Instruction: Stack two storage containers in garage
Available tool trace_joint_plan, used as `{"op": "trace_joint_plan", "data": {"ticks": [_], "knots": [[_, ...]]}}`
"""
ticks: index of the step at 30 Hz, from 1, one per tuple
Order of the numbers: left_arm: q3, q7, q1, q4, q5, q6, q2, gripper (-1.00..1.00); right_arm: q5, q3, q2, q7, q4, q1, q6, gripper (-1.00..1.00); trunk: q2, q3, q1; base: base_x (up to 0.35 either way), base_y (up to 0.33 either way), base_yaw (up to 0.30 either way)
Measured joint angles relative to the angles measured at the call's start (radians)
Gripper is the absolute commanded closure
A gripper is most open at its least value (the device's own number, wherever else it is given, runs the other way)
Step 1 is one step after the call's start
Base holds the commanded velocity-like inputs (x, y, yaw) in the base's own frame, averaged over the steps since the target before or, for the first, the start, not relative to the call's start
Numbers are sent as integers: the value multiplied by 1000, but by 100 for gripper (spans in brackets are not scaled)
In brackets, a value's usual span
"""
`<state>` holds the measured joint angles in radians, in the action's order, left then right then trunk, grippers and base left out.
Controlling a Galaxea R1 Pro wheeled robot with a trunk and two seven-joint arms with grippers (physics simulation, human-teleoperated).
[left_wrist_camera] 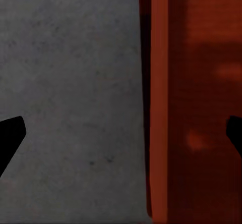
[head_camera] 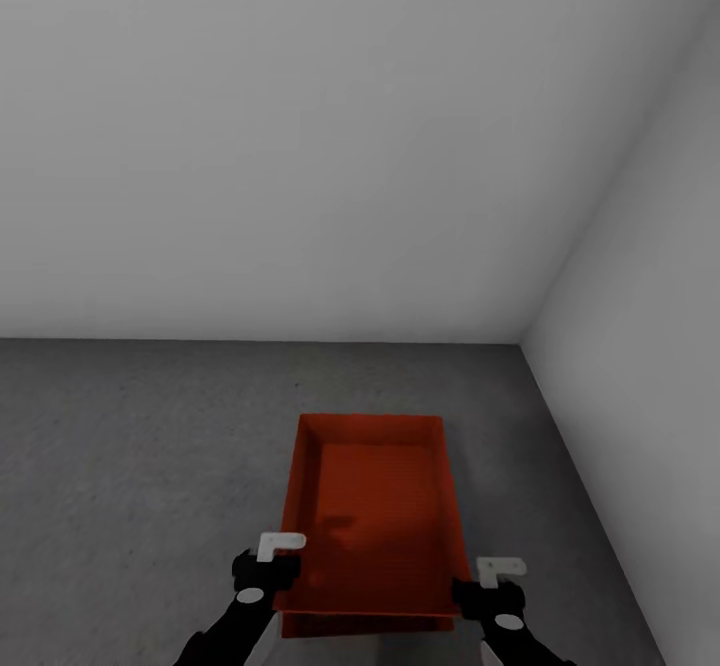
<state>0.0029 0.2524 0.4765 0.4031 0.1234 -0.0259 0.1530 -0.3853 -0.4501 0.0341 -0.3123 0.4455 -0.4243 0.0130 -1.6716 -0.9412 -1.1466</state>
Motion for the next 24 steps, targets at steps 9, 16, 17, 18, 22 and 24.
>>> {"op": "trace_joint_plan", "data": {"ticks": [9, 16, 17, 18, 22, 24], "knots": [[-1, -2, 0, 3, 1, 2, 0, -100, -4, 2, 1, -2, 3, 0, -5, -100, 0, 0, 0, 0, 0, 0], [-1, 1, 0, 11, 1, -8, 0, -100, -4, 3, 2, -2, 4, 0, -3, -100, 0, 0, 0, 0, 0, 0], [-1, 1, 0, 13, 1, -8, 0, -100, -4, 3, 2, -2, 4, 0, -3, -100, 0, 0, 0, 0, 0, 0], [-1, 2, 0, 15, 2, -9, 0, -100, -4, 3, 2, -2, 4, 0, -3, -100, 0, 0, 0, 0, 0, 0], [-1, 1, 0, 19, 3, -11, -1, -100, -4, 3, 2, -2, 10, 0, -2, -100, 0, 0, 0, 0, 0, 0], [-1, -3, -1, 31, 3, -12, -1, -100, -3, 2, 3, -1, 38, 0, -4, -100, 0, 0, 0, 0, 0, 0]]}}
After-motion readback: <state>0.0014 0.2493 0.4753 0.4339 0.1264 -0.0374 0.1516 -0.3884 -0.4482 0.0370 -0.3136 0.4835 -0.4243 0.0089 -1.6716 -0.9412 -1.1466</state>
